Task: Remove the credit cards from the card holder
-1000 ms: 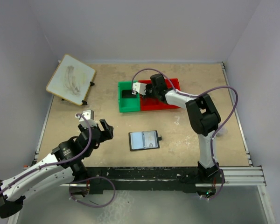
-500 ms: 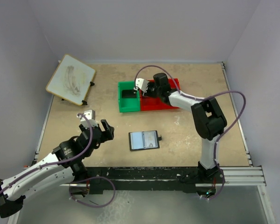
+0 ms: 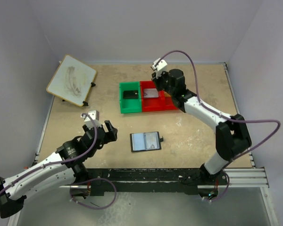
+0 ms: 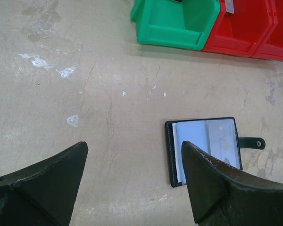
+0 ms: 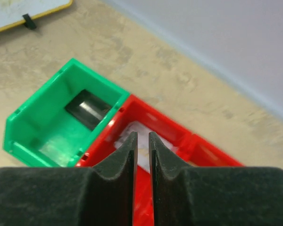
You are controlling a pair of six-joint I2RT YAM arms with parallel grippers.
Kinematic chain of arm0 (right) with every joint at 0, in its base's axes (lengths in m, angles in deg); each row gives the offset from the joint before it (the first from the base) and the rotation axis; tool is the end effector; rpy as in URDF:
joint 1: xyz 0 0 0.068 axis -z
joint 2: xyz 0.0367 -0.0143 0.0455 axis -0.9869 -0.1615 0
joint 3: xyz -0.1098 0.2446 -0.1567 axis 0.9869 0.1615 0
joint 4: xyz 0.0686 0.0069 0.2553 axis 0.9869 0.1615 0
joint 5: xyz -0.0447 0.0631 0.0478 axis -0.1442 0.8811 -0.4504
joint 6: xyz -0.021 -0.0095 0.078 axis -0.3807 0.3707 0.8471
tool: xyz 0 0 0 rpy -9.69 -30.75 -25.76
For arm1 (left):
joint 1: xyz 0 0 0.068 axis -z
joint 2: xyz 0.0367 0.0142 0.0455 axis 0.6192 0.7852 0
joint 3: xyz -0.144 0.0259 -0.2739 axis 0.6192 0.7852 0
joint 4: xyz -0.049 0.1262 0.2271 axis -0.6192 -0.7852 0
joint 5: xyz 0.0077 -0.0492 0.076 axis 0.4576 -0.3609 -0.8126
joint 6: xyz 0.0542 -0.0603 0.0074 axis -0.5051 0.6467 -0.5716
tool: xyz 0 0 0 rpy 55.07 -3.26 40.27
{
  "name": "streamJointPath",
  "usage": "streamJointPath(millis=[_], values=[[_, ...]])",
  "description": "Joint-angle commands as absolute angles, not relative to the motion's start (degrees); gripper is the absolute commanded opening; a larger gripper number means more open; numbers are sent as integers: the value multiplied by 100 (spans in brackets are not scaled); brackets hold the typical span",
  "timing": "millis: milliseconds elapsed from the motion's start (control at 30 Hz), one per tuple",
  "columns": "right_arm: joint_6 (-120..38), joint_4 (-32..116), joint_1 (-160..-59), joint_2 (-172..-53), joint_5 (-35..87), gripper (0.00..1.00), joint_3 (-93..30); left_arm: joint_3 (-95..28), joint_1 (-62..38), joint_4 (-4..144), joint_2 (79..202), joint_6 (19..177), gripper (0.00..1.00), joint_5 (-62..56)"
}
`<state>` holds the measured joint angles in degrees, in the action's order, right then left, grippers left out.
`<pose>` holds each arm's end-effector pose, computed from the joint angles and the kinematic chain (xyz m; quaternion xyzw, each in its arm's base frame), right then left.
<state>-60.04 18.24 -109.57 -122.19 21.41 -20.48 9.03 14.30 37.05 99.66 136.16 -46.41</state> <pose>0.3650 0.2054 0.3523 -0.2714 0.6738 0.1184 0.6770 0.1117 -0.0791 0.2470 -0.1193 0.8521 -0.1699 0.4805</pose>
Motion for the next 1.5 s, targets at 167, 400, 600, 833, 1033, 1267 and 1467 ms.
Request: streamJointPath(millis=[167, 400, 600, 833, 1033, 1267, 1467], values=[[-4076, 3911, -11025, -13768, 2240, 13, -3365, 688, 1430, 4066, 10190, 13626, 78, -4521], [-3790, 4479, -11047, -14550, 1673, 13, -4016, 693, 1430, 3923, 10019, 13660, 78, -4626], [-3815, 4601, -11056, -14988, 1230, 13, -4383, 675, 1430, 3857, 10012, 13655, 78, -4653], [-3873, 4828, -11082, -15267, 1102, 14, -4750, 582, 1430, 3716, 9987, 13629, 78, -4738], [-3862, 4729, -11115, -15121, 1267, 15, -4598, 621, 1430, 3716, 9921, 13654, 78, -4808], [-3766, 4744, -11195, -15105, 1329, 15, -4449, 595, 1428, 3762, 10031, 13619, 78, -4782], [-3714, 4756, -11202, -15317, 1156, 15, -4588, 595, 1430, 3771, 10029, 13611, 78, -4769]])
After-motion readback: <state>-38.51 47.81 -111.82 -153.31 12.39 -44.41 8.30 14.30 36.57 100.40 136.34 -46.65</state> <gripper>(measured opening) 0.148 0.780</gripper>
